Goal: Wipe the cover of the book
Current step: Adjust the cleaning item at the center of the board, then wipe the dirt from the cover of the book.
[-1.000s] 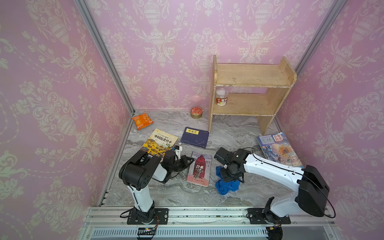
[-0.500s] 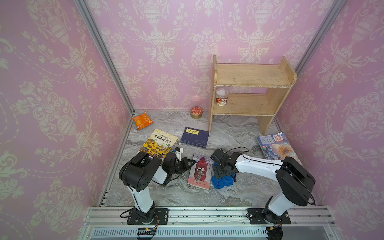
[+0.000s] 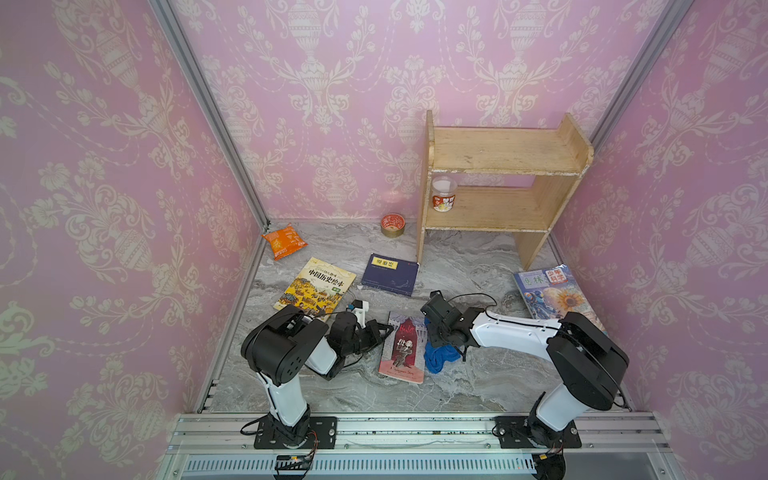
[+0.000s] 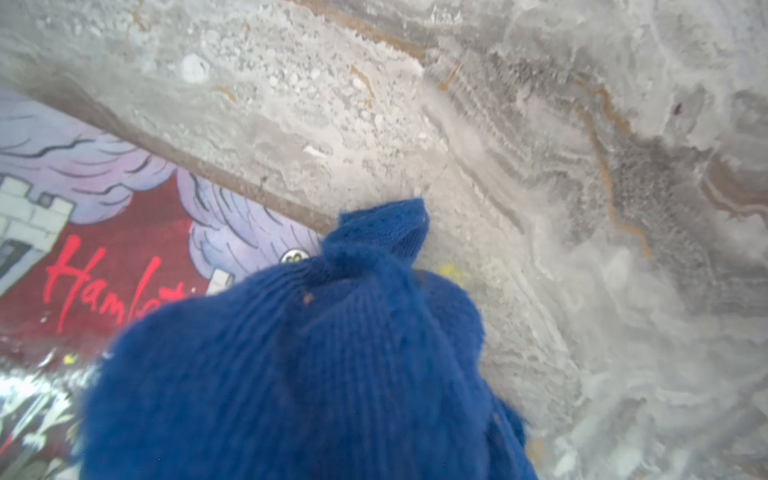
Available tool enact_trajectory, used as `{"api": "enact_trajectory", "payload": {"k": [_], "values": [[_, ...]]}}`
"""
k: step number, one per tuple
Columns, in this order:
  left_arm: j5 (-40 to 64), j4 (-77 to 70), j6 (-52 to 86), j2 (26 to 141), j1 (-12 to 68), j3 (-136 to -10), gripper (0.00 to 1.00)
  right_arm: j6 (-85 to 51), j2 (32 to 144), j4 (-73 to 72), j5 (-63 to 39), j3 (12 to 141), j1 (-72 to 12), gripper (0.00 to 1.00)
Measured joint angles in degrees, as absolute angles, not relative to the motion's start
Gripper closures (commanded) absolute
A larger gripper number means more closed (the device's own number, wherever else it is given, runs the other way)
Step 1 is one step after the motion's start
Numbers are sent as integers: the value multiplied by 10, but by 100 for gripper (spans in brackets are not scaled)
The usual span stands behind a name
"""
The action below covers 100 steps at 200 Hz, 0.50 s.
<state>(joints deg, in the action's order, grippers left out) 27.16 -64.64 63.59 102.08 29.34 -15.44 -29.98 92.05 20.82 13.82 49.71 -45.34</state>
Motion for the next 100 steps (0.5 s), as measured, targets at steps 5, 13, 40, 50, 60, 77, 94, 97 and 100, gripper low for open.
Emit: {"api": "enact_trajectory", "payload": {"k": [5,13,40,50,60,77,94,97,100], "values": [[264,-649,639,1021,299,-153,100,-300,905,220,133,496,-453,100],[251,-651,641,1020,309,-150,100,-300,880,232,127,496,-452,100],[197,-653,651,1013,349,-149,100,-302,779,240,87,502,-450,100],[176,-656,656,1013,361,-149,100,-307,760,232,69,510,-450,100],[159,-658,660,1013,373,-149,100,-313,756,221,51,517,-450,100],[135,-662,666,1013,387,-150,100,-320,780,198,36,522,-450,100],[114,-662,672,1012,397,-150,100,-334,831,181,27,522,-450,100],[111,-662,672,1012,399,-150,100,-336,842,177,27,522,-450,100],[108,-662,672,1012,401,-150,100,-339,853,173,24,522,-450,100]]}}
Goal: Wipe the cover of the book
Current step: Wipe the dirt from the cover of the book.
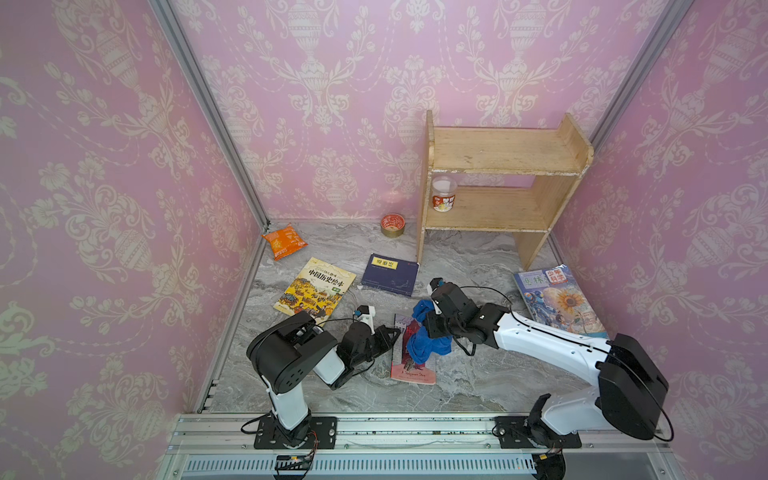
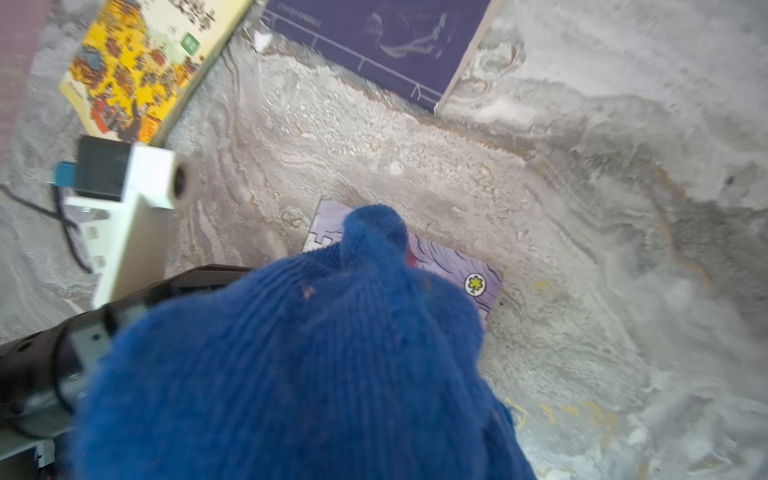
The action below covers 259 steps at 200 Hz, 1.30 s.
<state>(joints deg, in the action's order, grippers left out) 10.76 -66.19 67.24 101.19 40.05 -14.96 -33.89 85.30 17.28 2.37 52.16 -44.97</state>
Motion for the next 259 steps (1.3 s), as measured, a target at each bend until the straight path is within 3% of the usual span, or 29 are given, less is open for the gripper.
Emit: {"api": "enact_trajectory", "payload": {"k": [65,136,157,204,259], "values": [[59,-642,675,999,422,-152,100,-364,984,52,-25,520,-482,100],[37,-620,674,995,422,-152,100,-457,939,-51,-37,425,-596,100],[36,-616,672,994,422,-152,100,-464,919,-53,-65,401,-587,100],[34,-616,672,994,422,-163,100,-479,934,-32,-134,422,-448,100],[11,-595,665,991,421,-164,100,-523,994,-19,-87,490,-557,100]]}}
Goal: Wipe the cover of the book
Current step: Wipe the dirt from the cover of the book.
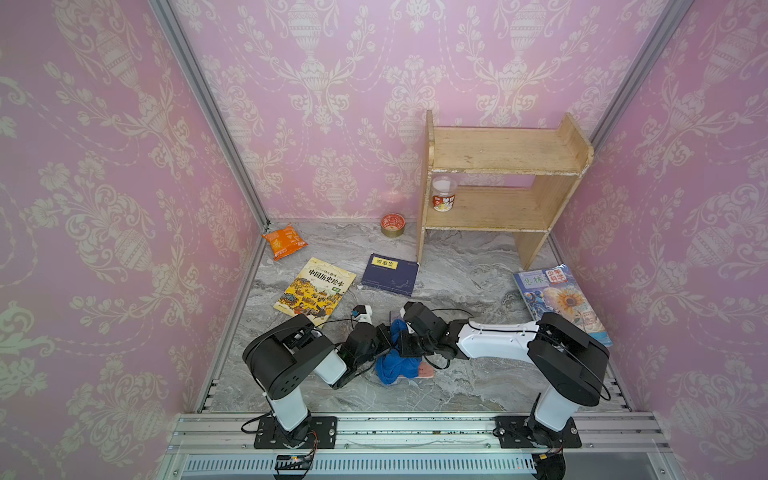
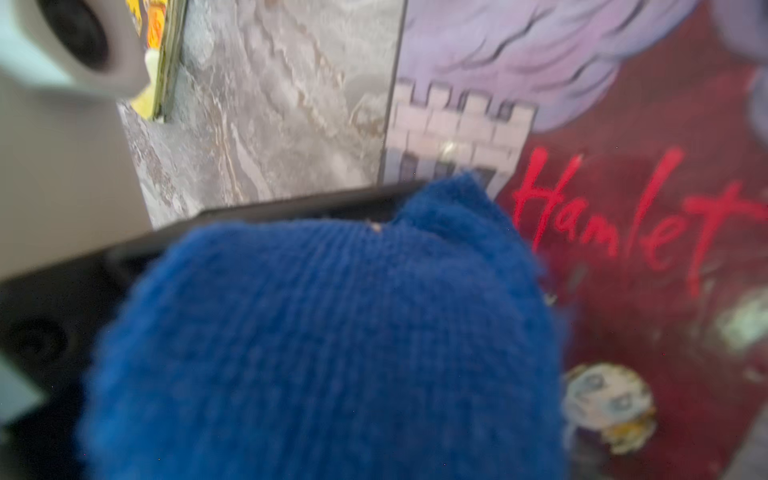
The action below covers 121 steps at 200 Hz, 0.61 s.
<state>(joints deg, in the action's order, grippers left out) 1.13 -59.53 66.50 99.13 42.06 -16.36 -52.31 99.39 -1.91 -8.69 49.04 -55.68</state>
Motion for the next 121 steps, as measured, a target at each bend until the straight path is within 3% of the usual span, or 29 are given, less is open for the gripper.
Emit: {"api": "enact_trajectory", "payload": {"k": [37,56,121], "values": [[11,-591,644,988,420,-164,100,-567,959,-65,-98,427,-639,100],[11,-583,642,984,418,-168,100,-575,926,-80,-125,378,-642,100],[25,-573,642,966,410,-211,100,-545,763,29,-187,267,-428,100]]}}
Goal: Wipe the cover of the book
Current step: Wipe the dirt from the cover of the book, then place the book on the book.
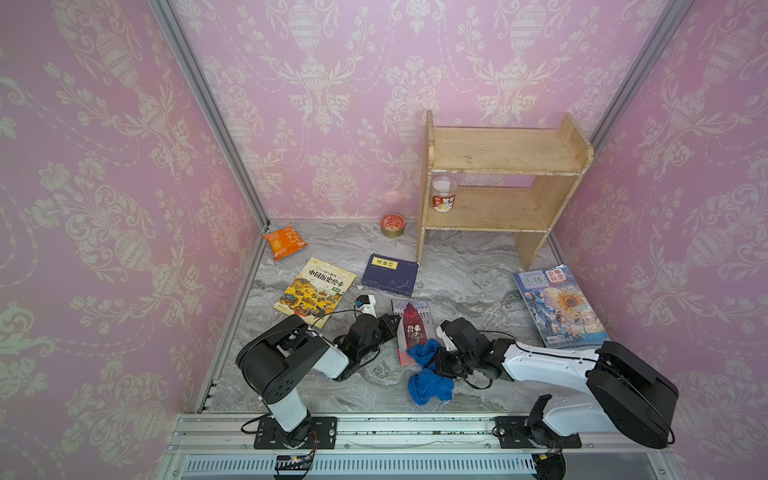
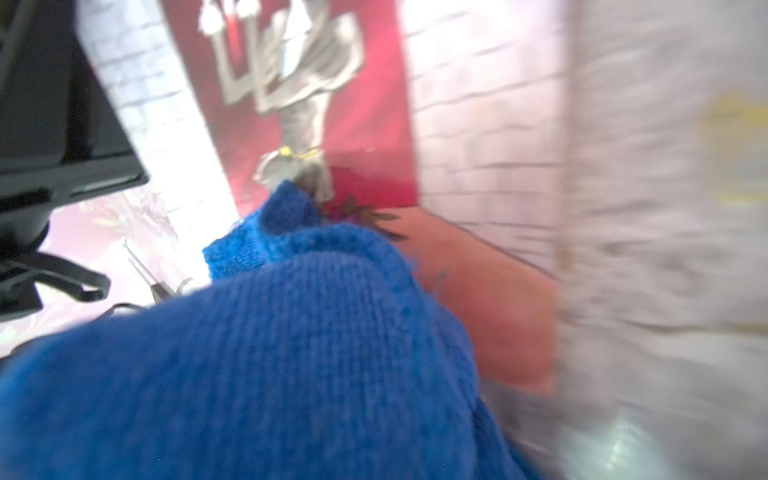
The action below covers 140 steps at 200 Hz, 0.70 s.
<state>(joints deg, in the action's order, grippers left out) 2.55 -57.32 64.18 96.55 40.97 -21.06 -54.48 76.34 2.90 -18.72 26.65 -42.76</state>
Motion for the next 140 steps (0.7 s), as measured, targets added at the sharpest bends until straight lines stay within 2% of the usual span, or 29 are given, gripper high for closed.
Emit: {"api": "enact_trajectory", "payload": {"k": [47,75,110,140], "values": [[121,-587,642,960,409,-246,100,-490,696,161,-182,263,-281,100],[187,-591,644,960,420,-293,100,-458,646,295,-103,311,-245,100],[207,-564,640,978,448,-413,100,-421,542,463,42,492,-228,100],[207,-581,642,1082,476,-578,100,-414,486,535,150,639,-222,100]]}}
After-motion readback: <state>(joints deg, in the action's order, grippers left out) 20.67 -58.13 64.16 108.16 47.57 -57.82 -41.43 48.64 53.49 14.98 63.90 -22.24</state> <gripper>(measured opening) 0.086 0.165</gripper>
